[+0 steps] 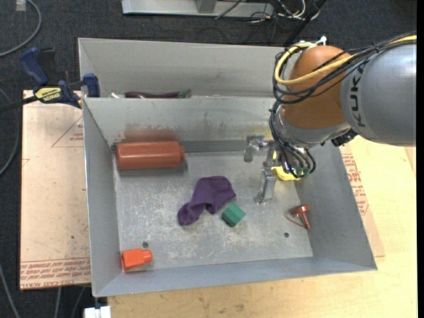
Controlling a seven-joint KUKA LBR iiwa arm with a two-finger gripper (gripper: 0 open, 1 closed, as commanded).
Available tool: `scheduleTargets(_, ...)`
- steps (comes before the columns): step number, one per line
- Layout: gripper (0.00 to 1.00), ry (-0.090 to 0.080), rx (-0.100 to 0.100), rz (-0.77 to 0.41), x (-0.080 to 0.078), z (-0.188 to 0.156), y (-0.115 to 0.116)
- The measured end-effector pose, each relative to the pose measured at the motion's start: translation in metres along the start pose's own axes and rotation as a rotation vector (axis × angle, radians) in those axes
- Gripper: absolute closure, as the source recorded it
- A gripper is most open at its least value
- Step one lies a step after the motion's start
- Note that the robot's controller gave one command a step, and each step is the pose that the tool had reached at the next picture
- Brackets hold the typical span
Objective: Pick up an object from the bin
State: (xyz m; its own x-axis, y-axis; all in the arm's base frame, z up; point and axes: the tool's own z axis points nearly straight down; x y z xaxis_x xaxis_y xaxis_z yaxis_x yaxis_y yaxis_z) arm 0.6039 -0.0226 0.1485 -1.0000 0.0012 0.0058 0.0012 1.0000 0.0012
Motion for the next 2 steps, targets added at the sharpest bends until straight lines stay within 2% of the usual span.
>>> scheduleTargets(1, 0.00, -0.007, 0.000, -0.001, -0.002, -0.005, 0.000)
scheduleTargets(2, 0.00, -0.009, 0.001, -0.094, -0.010, 0.036, 0.039)
